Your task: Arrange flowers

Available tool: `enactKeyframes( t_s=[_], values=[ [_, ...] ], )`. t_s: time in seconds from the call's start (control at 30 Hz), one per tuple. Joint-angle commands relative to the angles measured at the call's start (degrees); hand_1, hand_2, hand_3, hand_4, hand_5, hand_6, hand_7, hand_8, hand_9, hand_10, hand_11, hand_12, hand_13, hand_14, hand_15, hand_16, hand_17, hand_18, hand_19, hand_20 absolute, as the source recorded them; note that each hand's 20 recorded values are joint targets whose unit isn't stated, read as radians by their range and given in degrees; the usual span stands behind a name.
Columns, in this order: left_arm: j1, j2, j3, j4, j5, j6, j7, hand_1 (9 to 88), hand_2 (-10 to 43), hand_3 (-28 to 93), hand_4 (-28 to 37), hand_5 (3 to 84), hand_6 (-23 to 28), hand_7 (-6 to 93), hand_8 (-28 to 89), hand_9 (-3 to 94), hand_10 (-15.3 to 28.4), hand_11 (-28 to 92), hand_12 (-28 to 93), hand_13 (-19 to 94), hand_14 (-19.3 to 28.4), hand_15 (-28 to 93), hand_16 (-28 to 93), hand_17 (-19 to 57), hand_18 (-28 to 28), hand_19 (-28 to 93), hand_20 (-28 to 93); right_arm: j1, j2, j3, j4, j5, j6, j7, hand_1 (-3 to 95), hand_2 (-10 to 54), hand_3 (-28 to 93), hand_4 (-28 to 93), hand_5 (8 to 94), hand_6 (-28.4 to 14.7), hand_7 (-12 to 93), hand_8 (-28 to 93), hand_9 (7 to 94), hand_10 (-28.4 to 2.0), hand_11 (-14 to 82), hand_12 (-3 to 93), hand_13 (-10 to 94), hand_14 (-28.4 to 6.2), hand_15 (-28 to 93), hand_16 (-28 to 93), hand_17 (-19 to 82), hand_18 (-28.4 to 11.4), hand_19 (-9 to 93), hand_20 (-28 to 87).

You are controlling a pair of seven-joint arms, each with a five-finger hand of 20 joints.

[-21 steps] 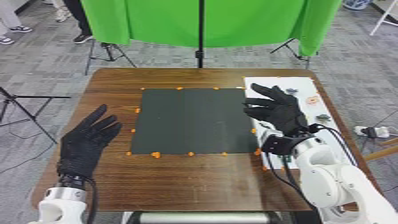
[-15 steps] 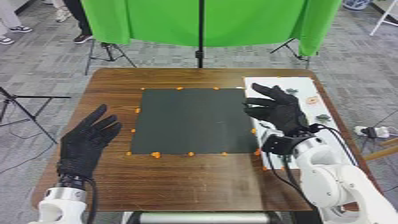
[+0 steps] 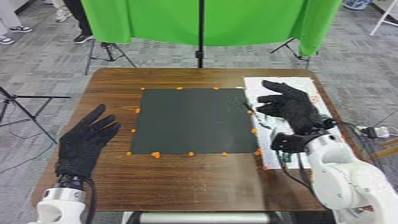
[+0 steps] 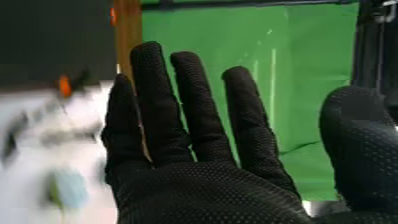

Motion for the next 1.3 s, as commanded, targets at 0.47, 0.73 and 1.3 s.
enactKeyframes(
  t_s=[0.47,0.73,1.3],
  values=[
    [0.5,1.55,-1.15,0.17,-0.75,0.83,1.18,24.7,6.3,80,-23.3,39.9,9.3,11.4,-9,36.6,20.2,27,11,25,27.1,53,-8,-9.7,25.8,53,13,-5.5,11.5,-2.2,-10.2,-48.8,-10.5,47.4,33.6,-0.4,77,-23,56.1,-10.0,24,-15,65.0,-19.8,54.6,17.5,65,-14.8,75,10,29,-28.0,91,25],
    [0.1,0.58,-1.2,0.34,-0.54,0.74,0.37,25.0,6.2,80,-23.0,39.8,9.4,11.5,-9,36.7,20.1,27,11,25,27.1,53,-8,-9.8,25.5,53,13,1.6,11.3,-13.7,-6.4,-55.5,-13.5,52.1,36.9,-4.1,76,-22,61.2,-10.8,27,-14,69.1,-19.4,56.8,18.9,70,-14.3,77,12,35,-28.4,93,31],
    [1.7,-0.79,-2.84,-0.72,-0.43,1.83,-1.38,25.1,6.4,80,-22.9,40.2,9.8,11.9,-9,36.7,20.4,27,12,25,27.3,53,-8,-9.8,25.4,53,13,11.4,9.6,-27.6,4.3,-62.1,-15.4,56.9,36.8,-7.2,74,-23,61.7,-11.8,28,-13,69.1,-20.1,57.5,19.1,71,-14.6,78,12,36,-28.4,93,33]
  ],
)
